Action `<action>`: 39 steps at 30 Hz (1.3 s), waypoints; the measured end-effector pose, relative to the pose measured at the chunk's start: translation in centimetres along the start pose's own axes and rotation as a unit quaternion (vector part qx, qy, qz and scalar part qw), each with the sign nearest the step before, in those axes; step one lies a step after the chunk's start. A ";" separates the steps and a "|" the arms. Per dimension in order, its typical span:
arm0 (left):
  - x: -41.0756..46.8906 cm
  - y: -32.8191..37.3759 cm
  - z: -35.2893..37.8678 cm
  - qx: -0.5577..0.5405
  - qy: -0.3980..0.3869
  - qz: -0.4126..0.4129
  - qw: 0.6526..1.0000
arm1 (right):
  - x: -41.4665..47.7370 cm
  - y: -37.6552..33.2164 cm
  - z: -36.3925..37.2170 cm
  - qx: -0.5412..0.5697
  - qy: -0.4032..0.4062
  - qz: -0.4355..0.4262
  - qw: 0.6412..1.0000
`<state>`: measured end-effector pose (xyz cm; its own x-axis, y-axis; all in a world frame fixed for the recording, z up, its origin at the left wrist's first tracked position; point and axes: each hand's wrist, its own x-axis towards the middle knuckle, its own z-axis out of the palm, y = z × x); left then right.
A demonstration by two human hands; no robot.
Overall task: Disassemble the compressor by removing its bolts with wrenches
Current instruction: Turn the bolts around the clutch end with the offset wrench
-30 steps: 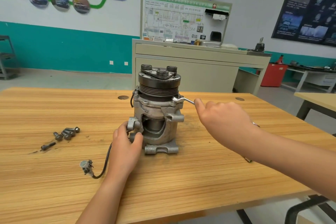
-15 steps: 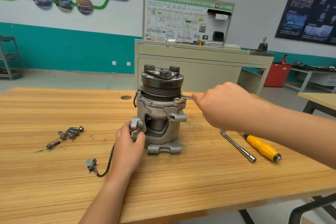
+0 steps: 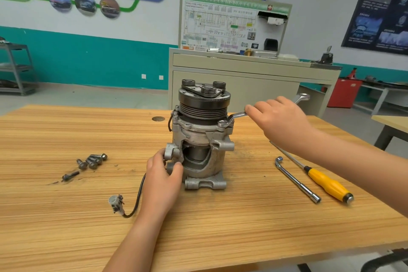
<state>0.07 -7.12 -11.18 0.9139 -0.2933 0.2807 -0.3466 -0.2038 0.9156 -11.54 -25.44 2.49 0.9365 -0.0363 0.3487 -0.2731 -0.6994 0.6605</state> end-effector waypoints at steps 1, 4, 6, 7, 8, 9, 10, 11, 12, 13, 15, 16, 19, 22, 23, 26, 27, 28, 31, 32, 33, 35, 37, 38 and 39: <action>0.0 0.0 0.0 0.001 0.002 0.000 1.000 | -0.1 0.0 0.3 0.011 -0.004 0.004 1.000; 0.1 -0.1 0.2 0.007 0.006 0.001 1.000 | -0.6 -0.3 0.8 0.036 -0.041 0.020 0.998; 0.1 -0.1 0.2 0.009 0.007 -0.002 1.000 | -1.0 -0.3 0.9 0.051 -0.040 0.019 0.998; 0.1 -0.1 0.2 0.009 0.007 -0.002 1.000 | -1.0 -0.3 0.9 0.054 -0.033 0.014 0.998; 0.1 -0.1 0.2 0.008 0.007 -0.001 1.000 | -1.1 -0.4 0.7 0.057 -0.029 0.006 0.998; 0.1 -0.1 0.2 0.006 0.007 -0.001 1.000 | -1.1 -0.4 0.4 0.060 -0.028 0.000 0.998; 0.1 -0.2 0.2 0.004 0.006 -0.002 1.000 | -1.2 -0.5 0.0 0.068 -0.027 -0.004 0.997; 0.1 -0.2 0.2 0.004 0.006 -0.001 1.000 | -1.2 -0.6 -0.4 0.077 -0.026 -0.004 0.997; 0.1 -0.2 0.2 0.003 0.006 0.000 1.000 | -1.2 -0.6 -0.7 0.081 -0.026 -0.005 0.996; 0.1 -0.2 0.2 0.003 0.006 0.001 1.000 | -1.1 -0.6 -1.0 0.082 -0.029 -0.004 0.996; 0.1 -0.2 0.1 0.000 0.005 -0.001 1.000 | -0.8 -0.5 -1.4 0.084 -0.044 0.004 0.995; 0.1 -0.3 0.1 -0.001 0.004 -0.001 1.000 | -0.7 -0.4 -1.4 0.089 -0.059 0.011 0.994; 0.2 -0.3 0.1 -0.005 0.003 0.001 1.000 | -0.7 -0.3 -1.2 0.117 -0.118 0.019 0.986; 0.2 -0.3 0.2 -0.007 0.003 0.002 1.000 | -1.1 -0.3 -1.2 0.143 -0.124 0.012 0.982; 0.2 -0.3 0.2 -0.007 0.003 0.000 1.000 | -1.2 -0.2 -1.3 0.147 -0.122 0.009 0.982; 0.2 -0.3 0.2 -0.007 0.002 -0.005 1.000 | -1.3 0.2 -1.0 0.139 -0.112 -0.013 0.984; 0.2 -0.2 0.2 -0.006 0.001 -0.003 1.000 | -1.2 0.3 -0.9 0.131 -0.112 -0.018 0.985; 0.2 -0.2 0.2 -0.005 0.001 -0.003 1.000 | -1.1 0.5 -0.8 0.113 -0.109 -0.022 0.987; 0.2 -0.2 0.2 -0.008 0.003 -0.003 1.000 | -0.2 1.0 -0.2 0.042 -0.081 -0.027 0.995; 0.1 -0.2 0.2 -0.009 0.003 -0.002 1.000 | 0.2 1.1 0.1 0.024 -0.060 -0.027 0.998; 0.1 -0.2 0.2 -0.009 0.001 -0.002 1.000 | 0.7 1.2 0.4 0.013 -0.041 -0.030 0.999; 0.2 -0.3 0.2 -0.011 -0.001 -0.005 1.000 | 1.7 1.4 1.4 0.010 -0.005 -0.033 0.999; 0.2 -0.4 0.2 -0.010 0.001 -0.008 1.000 | 2.5 1.2 2.6 0.019 0.026 -0.029 0.999; 0.3 -0.4 0.1 -0.008 0.002 -0.008 1.000 | 2.8 0.9 3.1 0.028 0.052 -0.030 0.998; 0.3 -0.4 0.1 -0.007 0.003 -0.007 1.000 | 3.1 0.6 3.6 0.044 0.091 -0.029 0.994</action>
<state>0.44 -7.23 -11.50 0.9198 -0.2857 0.2689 -0.3305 -0.1949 0.9235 -8.05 -28.57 1.56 0.8929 0.1305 0.4309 -0.1913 -0.7564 0.6255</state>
